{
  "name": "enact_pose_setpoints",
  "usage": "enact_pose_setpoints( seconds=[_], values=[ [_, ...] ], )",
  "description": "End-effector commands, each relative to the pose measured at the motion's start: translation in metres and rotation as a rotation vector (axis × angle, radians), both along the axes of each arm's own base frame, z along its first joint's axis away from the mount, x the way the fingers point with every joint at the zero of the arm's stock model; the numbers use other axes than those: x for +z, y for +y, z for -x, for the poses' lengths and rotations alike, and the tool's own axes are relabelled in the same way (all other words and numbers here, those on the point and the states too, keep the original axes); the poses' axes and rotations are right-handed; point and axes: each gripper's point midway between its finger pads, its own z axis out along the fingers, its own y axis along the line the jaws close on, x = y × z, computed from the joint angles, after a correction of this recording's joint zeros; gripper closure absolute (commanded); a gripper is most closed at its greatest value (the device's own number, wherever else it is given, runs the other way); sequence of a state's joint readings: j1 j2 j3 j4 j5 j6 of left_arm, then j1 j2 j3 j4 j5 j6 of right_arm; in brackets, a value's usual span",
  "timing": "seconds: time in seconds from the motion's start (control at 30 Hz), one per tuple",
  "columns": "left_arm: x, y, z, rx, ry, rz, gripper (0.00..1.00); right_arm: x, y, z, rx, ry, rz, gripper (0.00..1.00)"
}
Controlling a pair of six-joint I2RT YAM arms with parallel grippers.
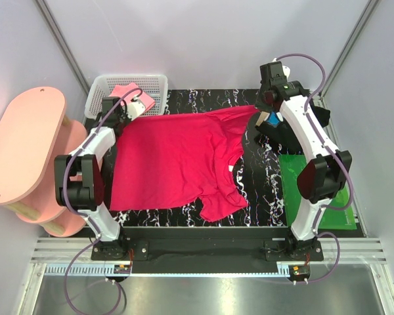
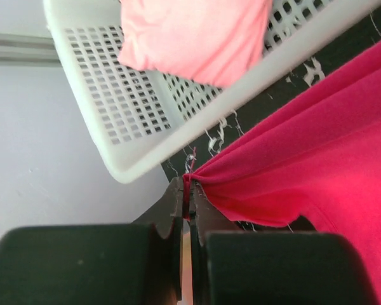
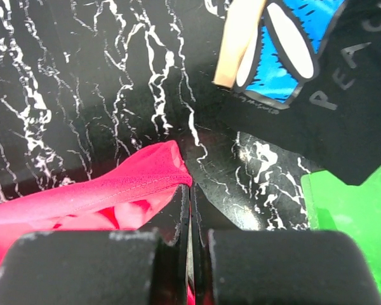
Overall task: Fold and stack the t-shirts
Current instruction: Fold the flattened tshirt in 1/3 of the way
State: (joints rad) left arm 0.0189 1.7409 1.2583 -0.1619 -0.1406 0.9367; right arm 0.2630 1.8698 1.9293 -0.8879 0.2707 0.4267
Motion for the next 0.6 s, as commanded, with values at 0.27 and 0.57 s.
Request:
enact_pose_setpoints(
  seconds=[0.27, 0.57],
  values=[
    [-0.021, 0.026, 0.05, 0.059, -0.001, -0.109, 1.0, -0.015, 0.02, 0.072, 0.063, 0.044, -0.112, 1.0],
    [-0.051, 0.023, 0.082, 0.06, 0.073, -0.071, 1.0, -0.086, 0.05, 0.14, 0.136, 0.236, -0.119, 1.0]
  ],
)
